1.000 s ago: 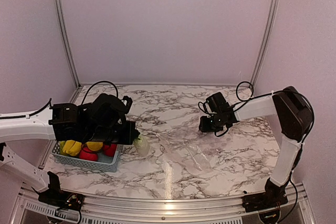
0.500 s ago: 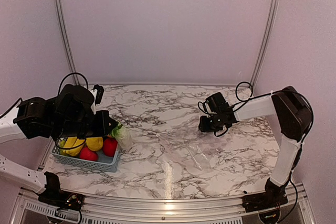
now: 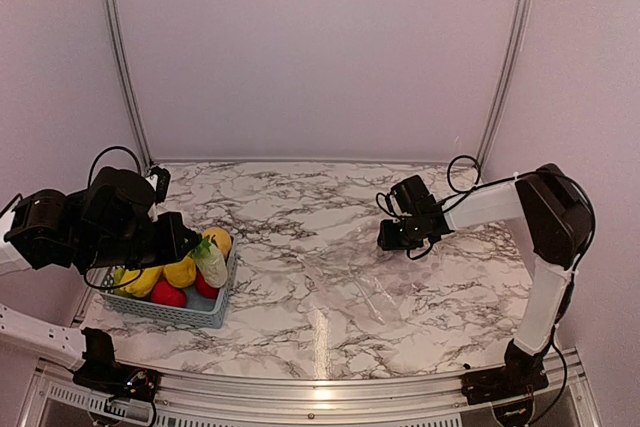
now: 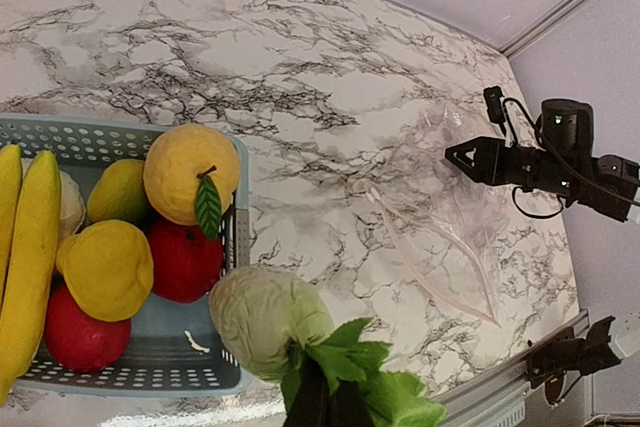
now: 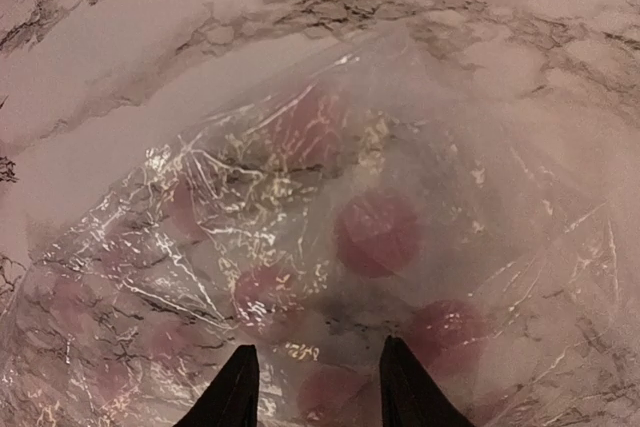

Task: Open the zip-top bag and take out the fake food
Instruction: Place the fake vegetable in the bin.

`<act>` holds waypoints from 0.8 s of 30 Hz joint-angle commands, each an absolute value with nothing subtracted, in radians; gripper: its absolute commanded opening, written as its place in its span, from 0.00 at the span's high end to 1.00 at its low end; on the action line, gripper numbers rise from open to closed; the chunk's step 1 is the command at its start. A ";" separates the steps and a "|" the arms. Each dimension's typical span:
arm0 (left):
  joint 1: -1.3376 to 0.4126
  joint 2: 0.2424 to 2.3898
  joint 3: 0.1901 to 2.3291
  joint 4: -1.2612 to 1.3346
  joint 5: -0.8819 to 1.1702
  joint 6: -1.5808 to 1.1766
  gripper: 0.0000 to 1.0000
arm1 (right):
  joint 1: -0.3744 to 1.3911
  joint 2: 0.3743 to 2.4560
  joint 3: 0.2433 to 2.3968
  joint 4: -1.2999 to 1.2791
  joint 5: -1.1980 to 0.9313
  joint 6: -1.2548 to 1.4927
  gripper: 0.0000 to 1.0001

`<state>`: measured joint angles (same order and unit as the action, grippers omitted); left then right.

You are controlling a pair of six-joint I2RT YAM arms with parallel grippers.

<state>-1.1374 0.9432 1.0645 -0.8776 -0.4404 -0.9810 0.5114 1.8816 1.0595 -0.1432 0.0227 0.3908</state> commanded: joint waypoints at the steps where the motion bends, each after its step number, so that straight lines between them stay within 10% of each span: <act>1: -1.143 0.922 1.006 -0.931 -0.461 -1.021 1.00 | 0.501 1.902 1.079 -0.175 0.012 0.381 0.60; 24: -1.143 1.023 0.925 -0.930 -0.450 -1.073 1.00 | 0.500 1.830 1.087 -0.206 0.012 0.375 0.59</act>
